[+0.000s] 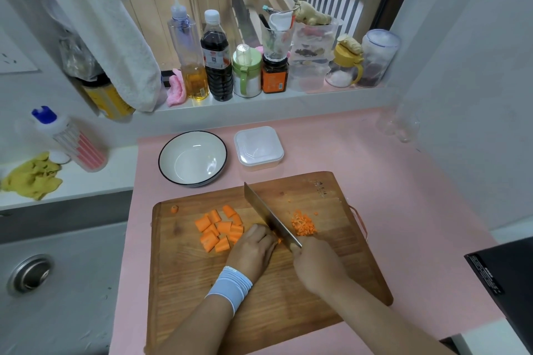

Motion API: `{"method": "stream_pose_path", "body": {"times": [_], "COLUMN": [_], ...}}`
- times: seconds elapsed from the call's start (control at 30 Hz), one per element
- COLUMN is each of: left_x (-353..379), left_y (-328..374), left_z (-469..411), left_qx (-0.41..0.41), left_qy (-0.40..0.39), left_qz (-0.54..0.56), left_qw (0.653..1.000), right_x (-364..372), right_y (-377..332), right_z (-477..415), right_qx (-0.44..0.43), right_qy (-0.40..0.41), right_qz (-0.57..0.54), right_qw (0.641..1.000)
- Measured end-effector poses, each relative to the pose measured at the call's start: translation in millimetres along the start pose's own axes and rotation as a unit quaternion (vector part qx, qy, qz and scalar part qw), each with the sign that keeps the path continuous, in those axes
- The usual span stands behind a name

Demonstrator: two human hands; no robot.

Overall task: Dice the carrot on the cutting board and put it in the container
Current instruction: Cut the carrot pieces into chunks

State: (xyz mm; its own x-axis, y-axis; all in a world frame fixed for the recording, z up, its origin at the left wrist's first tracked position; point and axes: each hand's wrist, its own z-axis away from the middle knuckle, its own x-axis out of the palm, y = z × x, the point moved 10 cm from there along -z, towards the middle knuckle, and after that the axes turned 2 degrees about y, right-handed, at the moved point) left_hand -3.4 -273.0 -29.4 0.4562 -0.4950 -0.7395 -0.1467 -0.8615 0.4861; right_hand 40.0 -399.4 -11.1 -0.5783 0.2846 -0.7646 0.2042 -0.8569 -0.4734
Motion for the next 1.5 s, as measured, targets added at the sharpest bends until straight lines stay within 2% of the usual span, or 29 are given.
{"method": "stream_pose_path", "body": {"times": [0.43, 0.73, 1.13, 1.4, 1.5], "left_x": [-2, -2, -3, -2, -18], "left_y": [-2, -1, 1, -1, -15], "left_z": [-1, -1, 0, 1, -7], "left_qx": [-0.006, -0.004, -0.004, -0.014, -0.067], "left_qy": [0.0, -0.005, -0.001, -0.036, -0.034], "left_qz": [0.004, 0.007, 0.003, -0.012, -0.006], "left_qw": [1.0, 1.0, 1.0, 0.999, 0.997], "right_x": [-6, -4, 2, -12, -25], "right_y": [-10, 2, -5, 1, 0], "right_z": [19, 19, -3, -4, -2], "right_qx": [-0.037, -0.018, 0.001, 0.011, -0.005], "right_qy": [0.039, 0.027, -0.015, -0.055, -0.04], "right_qz": [0.015, 0.046, 0.005, 0.013, 0.009], "right_qw": [0.998, 0.998, 1.0, 0.998, 0.999]}}
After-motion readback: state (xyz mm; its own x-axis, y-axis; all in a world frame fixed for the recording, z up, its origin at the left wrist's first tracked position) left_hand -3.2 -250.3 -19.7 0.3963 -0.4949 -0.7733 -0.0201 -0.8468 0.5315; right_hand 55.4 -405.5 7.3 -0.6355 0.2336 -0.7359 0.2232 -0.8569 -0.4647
